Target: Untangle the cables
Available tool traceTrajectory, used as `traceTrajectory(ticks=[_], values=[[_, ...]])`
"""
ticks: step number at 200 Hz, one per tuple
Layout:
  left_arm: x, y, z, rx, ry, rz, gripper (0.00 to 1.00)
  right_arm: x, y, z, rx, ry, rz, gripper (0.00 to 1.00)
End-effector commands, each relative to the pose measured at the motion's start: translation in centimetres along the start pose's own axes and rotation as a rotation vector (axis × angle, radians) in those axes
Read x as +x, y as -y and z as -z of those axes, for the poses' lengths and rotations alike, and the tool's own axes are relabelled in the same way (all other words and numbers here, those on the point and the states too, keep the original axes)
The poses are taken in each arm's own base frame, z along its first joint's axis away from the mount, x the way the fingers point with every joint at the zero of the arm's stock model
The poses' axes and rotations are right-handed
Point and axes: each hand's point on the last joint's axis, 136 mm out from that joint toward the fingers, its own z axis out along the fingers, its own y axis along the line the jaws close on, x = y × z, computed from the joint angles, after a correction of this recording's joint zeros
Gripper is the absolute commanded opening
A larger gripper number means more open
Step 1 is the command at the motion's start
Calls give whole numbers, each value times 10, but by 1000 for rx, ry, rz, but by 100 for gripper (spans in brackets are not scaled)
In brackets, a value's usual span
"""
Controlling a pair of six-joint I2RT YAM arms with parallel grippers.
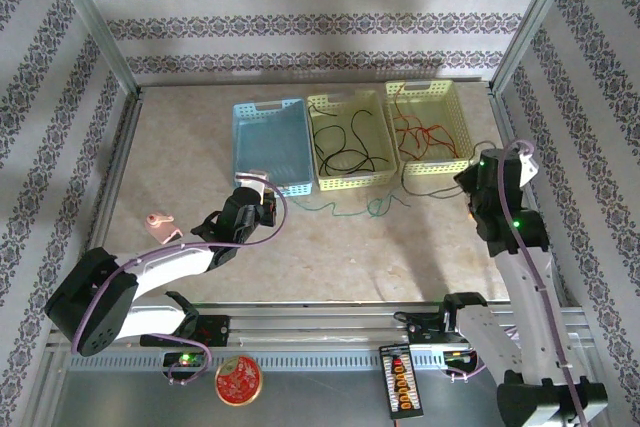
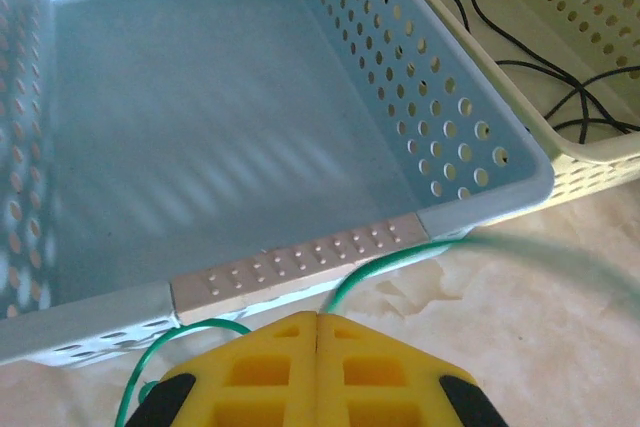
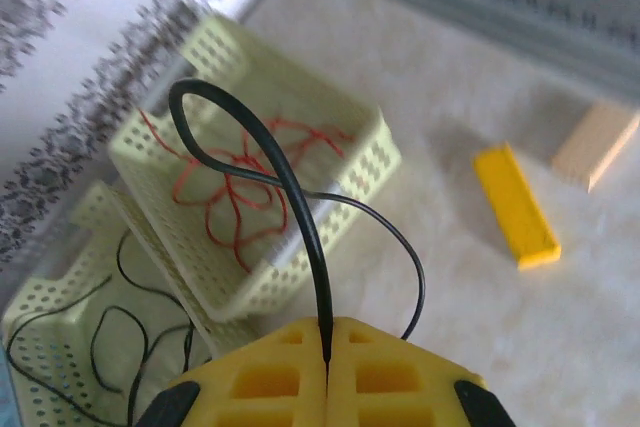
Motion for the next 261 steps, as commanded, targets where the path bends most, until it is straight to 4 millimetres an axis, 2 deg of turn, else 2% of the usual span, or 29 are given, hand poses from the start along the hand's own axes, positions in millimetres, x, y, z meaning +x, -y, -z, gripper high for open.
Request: traceTrajectory(ticks=[1,53,78,100,136,181,208,217,236,249,261], values=[[-10,-1,1,-37,28,-1,0,-32,4,19,89,131,156,0],[2,-22,5,-137,0,-6,0,-83,-43,52,-12,311,246,0],[2,-12,6,-68,2,-11,0,-81,-74,52,-142,279,286,0],[-3,8,8,23,14,-26,0,-59,-103,42,-279,172,302,0],[-10,13,5,30,28,-22,0,-27,-150,12,-389,36,336,1],[-8,18,3,37,21,-10,0,-3,-213,-42,-443,-50,357,1],[-2,21,6,41,7,-6,0,25,-239,-88,-441,-136,364,2],[0,24,7,51,1,-13,0,40,-243,-105,-440,-188,367,6],[2,31,7,78,-8,-37,0,76,-242,-133,-417,-331,378,23],[2,41,8,120,-17,-53,3,92,-229,-140,-372,-381,384,31],[3,52,7,171,-33,-70,11,97,-216,-139,-347,-372,377,37]])
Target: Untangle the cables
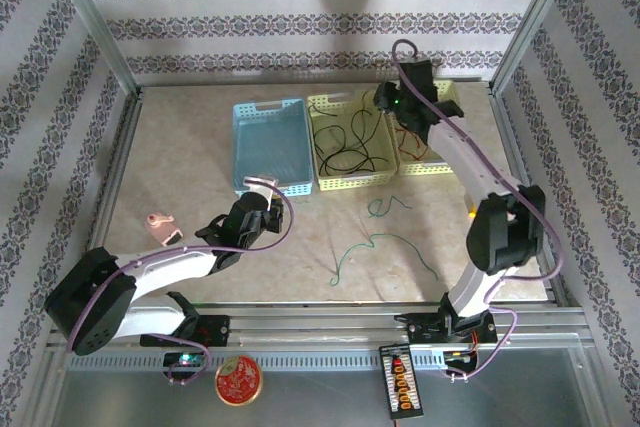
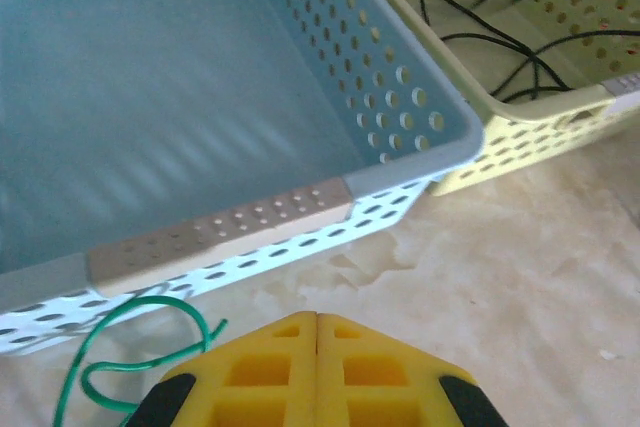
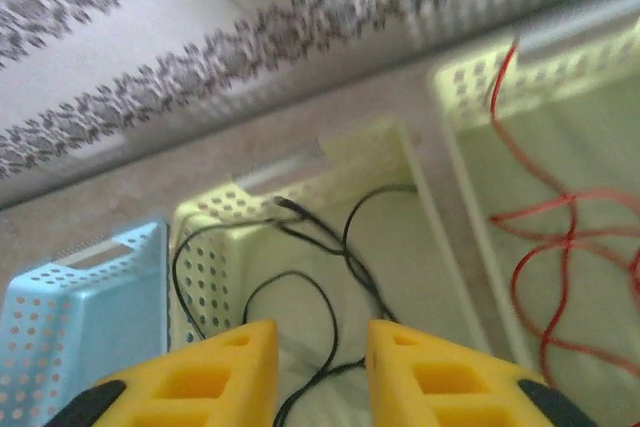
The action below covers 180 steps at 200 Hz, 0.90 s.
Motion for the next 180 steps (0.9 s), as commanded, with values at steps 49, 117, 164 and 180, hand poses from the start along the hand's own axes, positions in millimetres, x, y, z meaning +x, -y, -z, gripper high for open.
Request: traceTrajectory(ticks=[49,117,164,180], values=[[11,99,-13,392,-137,-179,41,59,41,55,61,-27,-25,43],[74,197,-15,699,-402,-496,70,89,92,116,142,26,-59,46],[102,197,-29,683,-503,-579,66,88,103,129,129,49,-123,47],[107,196,-30,680,-518,-584,52,89,103,129,126,46,-129,47]])
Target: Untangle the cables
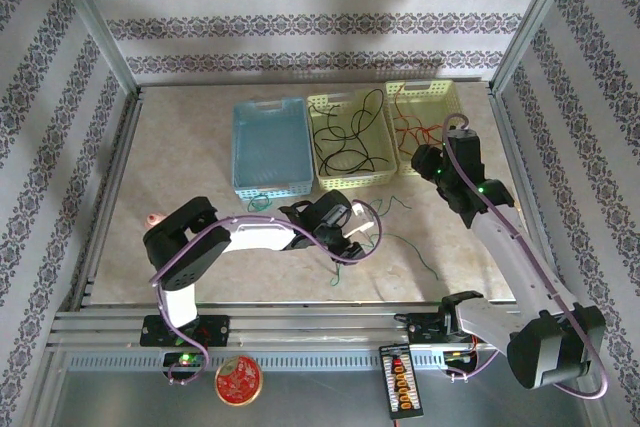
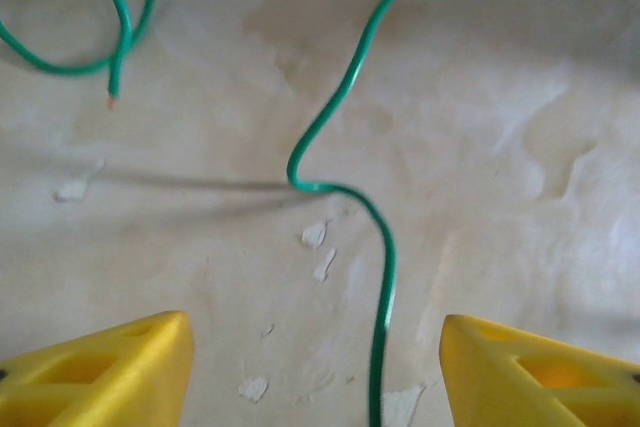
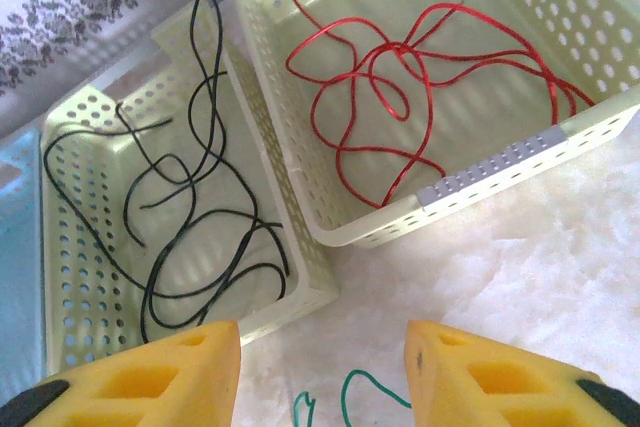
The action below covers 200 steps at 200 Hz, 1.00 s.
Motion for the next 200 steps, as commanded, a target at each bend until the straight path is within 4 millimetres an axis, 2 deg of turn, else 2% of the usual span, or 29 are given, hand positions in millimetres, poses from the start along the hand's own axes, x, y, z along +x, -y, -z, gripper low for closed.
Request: traceTrajectory(ticks=[1,22,37,51,75,93,114,130,143,160,180,200], values=[[9,6,-1,26,-62,-41,52,3,4,3,0,-5,-26,47],[8,4,-5,19,-62,-37,24,5,4,3,-5,-10,-31,47],[5,2,-5,8,-47,-30,0,5,5,4,-6,-10,-34,46],[-4,-1,0,-26,-12,-23,0,5,8,4,1,-6,-38,47],[-24,-7,27,-130,131,-55,0,7,14,5,18,-4,-48,47],[-44,-19,62,-247,259,-47,0,9,17,5,22,-6,-57,47],[-65,-35,113,-378,417,-10,0,10,18,3,22,-15,-58,47],[-74,-57,152,-484,517,74,0,10,18,1,23,-18,-59,47],[-70,-88,184,-624,568,190,0,10,17,-1,20,-21,-60,46],[-57,-124,212,-750,593,329,0,12,14,-4,6,-33,-65,46],[-46,-156,233,-809,630,446,0,15,9,-6,-19,-48,-76,46],[-32,-190,244,-869,598,559,0,16,6,-6,-32,-56,-70,46]])
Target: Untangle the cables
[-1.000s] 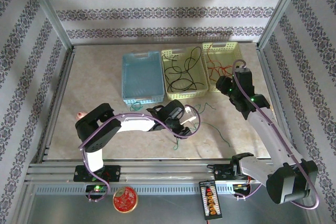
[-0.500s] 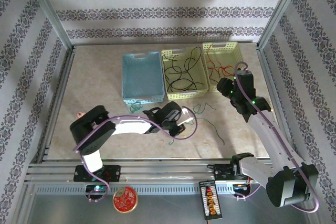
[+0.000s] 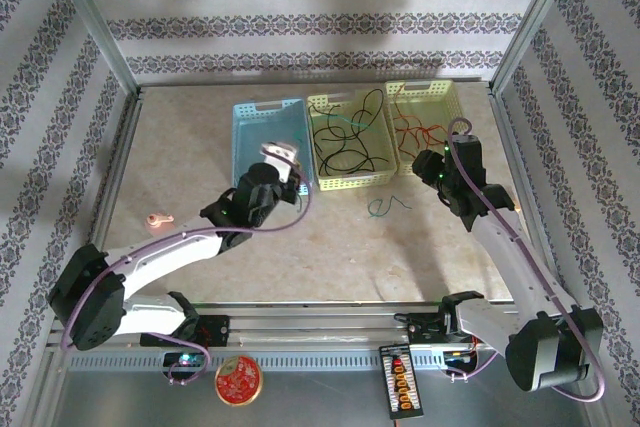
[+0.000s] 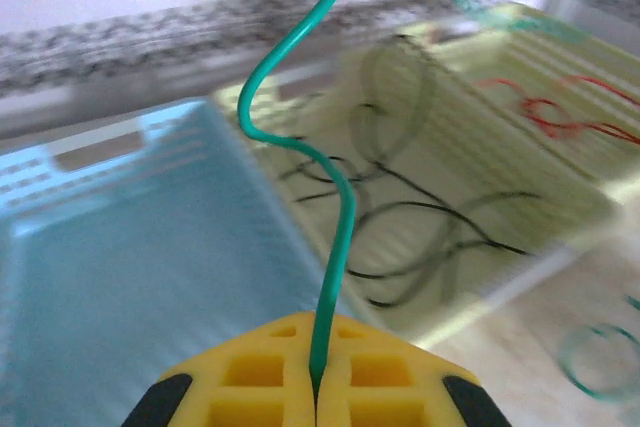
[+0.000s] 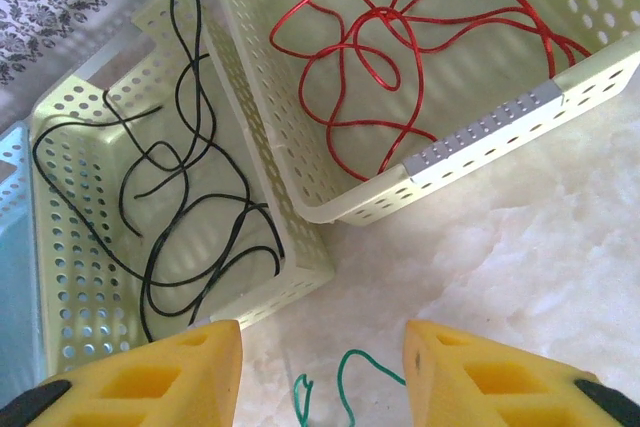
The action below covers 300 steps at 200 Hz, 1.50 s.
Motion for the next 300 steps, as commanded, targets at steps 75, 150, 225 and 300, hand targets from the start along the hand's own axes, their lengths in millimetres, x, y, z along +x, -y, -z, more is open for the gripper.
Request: traceTrajectory(ticks=[75,150,225,300], values=[[30,-117,-75,-301,-205,236,0,12,1,9,-37,-20,7,46],[73,-131,-94,-384,-322,230,0,13,3,11,-37,-19,11,46],[102,-156,-92,-518,-397,272,0,19,1,8,-53,-43,16,46],[53,-124,-104,-345,-282,311,66,67,4,-18,-26,-204,42,49]])
